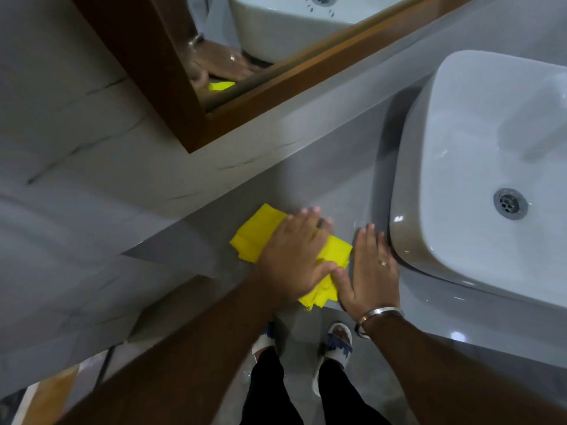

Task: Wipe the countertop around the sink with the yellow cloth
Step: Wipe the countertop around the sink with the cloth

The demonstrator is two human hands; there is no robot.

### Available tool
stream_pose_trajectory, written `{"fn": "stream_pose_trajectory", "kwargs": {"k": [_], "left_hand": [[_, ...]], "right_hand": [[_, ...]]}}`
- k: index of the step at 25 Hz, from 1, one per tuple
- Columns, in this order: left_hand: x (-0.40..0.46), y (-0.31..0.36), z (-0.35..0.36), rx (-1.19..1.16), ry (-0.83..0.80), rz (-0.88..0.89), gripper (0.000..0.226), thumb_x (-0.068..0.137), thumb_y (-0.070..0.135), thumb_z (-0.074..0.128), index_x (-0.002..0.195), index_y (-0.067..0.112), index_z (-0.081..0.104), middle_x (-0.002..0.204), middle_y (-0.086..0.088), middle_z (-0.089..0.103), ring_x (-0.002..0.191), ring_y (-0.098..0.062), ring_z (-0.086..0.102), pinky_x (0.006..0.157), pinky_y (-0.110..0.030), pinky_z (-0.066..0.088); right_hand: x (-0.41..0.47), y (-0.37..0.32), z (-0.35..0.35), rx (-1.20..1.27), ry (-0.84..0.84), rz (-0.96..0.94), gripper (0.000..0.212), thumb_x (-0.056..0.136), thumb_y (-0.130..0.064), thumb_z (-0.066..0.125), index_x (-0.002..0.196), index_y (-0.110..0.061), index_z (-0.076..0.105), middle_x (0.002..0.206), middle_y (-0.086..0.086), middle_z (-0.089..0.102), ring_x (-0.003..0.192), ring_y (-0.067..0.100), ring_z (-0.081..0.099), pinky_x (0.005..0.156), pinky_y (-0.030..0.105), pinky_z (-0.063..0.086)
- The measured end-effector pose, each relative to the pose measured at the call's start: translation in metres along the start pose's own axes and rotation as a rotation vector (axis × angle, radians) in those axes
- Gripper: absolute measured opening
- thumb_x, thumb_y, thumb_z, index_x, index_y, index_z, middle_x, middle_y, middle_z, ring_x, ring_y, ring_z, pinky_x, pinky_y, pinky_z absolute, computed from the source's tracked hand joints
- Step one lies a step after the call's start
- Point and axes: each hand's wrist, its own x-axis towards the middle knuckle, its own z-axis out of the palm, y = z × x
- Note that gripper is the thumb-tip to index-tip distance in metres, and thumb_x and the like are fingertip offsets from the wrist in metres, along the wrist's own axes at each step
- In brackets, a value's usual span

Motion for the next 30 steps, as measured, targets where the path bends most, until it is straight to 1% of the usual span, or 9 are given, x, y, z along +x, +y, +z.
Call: {"fn": "stream_pose_trajectory", "kwargs": {"k": [3, 6, 9, 14, 18, 21, 24, 26, 30], "left_hand": [[-0.017, -0.023, 0.017, 0.04, -0.086, -0.071, 0.065, 0.089, 0.061, 0.041, 0.14, 0.022, 0.05, 0.148, -0.018, 0.045, 0.134, -0.036, 0.045, 0.107, -0.047, 0.034], [-0.061, -0.1, 0.006, 0.167, -0.025, -0.28, 0.065, 0.095, 0.056, 0.031, 0.145, 0.018, 0.042, 0.152, -0.02, 0.038, 0.137, -0.039, 0.04, 0.108, -0.049, 0.031], [-0.078, -0.121, -0.001, 0.172, 0.008, -0.403, 0.067, 0.096, 0.053, 0.027, 0.149, 0.014, 0.034, 0.155, -0.021, 0.031, 0.142, -0.04, 0.031, 0.113, -0.05, 0.023], [-0.069, -0.06, 0.011, 0.106, -0.132, -0.044, 0.063, 0.094, 0.055, 0.034, 0.145, 0.018, 0.042, 0.153, -0.017, 0.037, 0.139, -0.036, 0.039, 0.112, -0.048, 0.025], [-0.101, -0.153, -0.015, 0.165, -0.101, -0.122, 0.062, 0.097, 0.056, 0.027, 0.147, 0.022, 0.04, 0.156, -0.013, 0.033, 0.142, -0.033, 0.035, 0.11, -0.045, 0.03], [-0.114, -0.143, -0.006, 0.144, -0.012, -0.165, 0.06, 0.098, 0.053, 0.027, 0.146, 0.02, 0.039, 0.158, -0.013, 0.027, 0.141, -0.034, 0.034, 0.112, -0.048, 0.029], [-0.109, -0.075, 0.02, 0.109, -0.042, 0.121, 0.056, 0.098, 0.05, 0.032, 0.146, 0.022, 0.038, 0.161, -0.009, 0.02, 0.143, -0.03, 0.029, 0.115, -0.047, 0.023], [-0.11, -0.089, 0.012, 0.172, -0.104, 0.251, 0.052, 0.097, 0.046, 0.037, 0.145, 0.027, 0.039, 0.156, -0.011, 0.031, 0.142, -0.027, 0.03, 0.114, -0.045, 0.027], [-0.133, -0.17, -0.017, 0.203, -0.095, 0.022, 0.052, 0.091, 0.042, 0.041, 0.14, 0.024, 0.044, 0.148, -0.016, 0.044, 0.133, -0.035, 0.045, 0.104, -0.045, 0.035]], "right_hand": [[0.001, 0.0, 0.002, 0.019, 0.013, -0.018, 0.089, 0.086, -0.065, 0.015, 0.146, 0.0, 0.024, 0.155, 0.021, 0.021, 0.143, 0.039, 0.018, 0.11, 0.05, 0.024], [0.001, 0.0, 0.0, -0.005, -0.001, 0.009, 0.088, 0.081, -0.061, 0.024, 0.148, -0.003, 0.019, 0.157, 0.018, 0.016, 0.144, 0.037, 0.013, 0.111, 0.052, 0.024], [0.0, -0.003, -0.002, -0.046, -0.024, 0.033, 0.091, 0.083, -0.069, 0.011, 0.148, -0.005, 0.02, 0.157, 0.018, 0.015, 0.144, 0.037, 0.013, 0.11, 0.053, 0.024], [0.002, -0.004, -0.001, -0.05, -0.027, 0.03, 0.087, 0.083, -0.063, 0.021, 0.146, -0.004, 0.024, 0.156, 0.02, 0.02, 0.142, 0.039, 0.017, 0.108, 0.053, 0.027], [0.002, -0.002, 0.001, -0.063, -0.021, 0.033, 0.083, 0.082, -0.057, 0.028, 0.148, -0.008, 0.018, 0.157, 0.016, 0.015, 0.144, 0.036, 0.013, 0.11, 0.054, 0.026], [0.003, -0.003, 0.0, -0.07, -0.028, 0.046, 0.083, 0.082, -0.059, 0.026, 0.148, -0.008, 0.02, 0.157, 0.017, 0.017, 0.143, 0.037, 0.014, 0.109, 0.054, 0.026], [0.002, -0.004, -0.001, -0.059, -0.028, 0.048, 0.082, 0.083, -0.058, 0.025, 0.147, -0.006, 0.023, 0.156, 0.019, 0.019, 0.143, 0.038, 0.016, 0.108, 0.054, 0.028], [0.003, -0.005, -0.002, -0.053, -0.026, 0.046, 0.082, 0.083, -0.057, 0.024, 0.146, -0.005, 0.024, 0.156, 0.019, 0.02, 0.142, 0.039, 0.017, 0.108, 0.054, 0.028], [0.001, -0.006, -0.002, -0.059, -0.023, 0.061, 0.082, 0.084, -0.06, 0.021, 0.147, -0.007, 0.021, 0.156, 0.018, 0.018, 0.143, 0.038, 0.015, 0.109, 0.054, 0.027]]}}
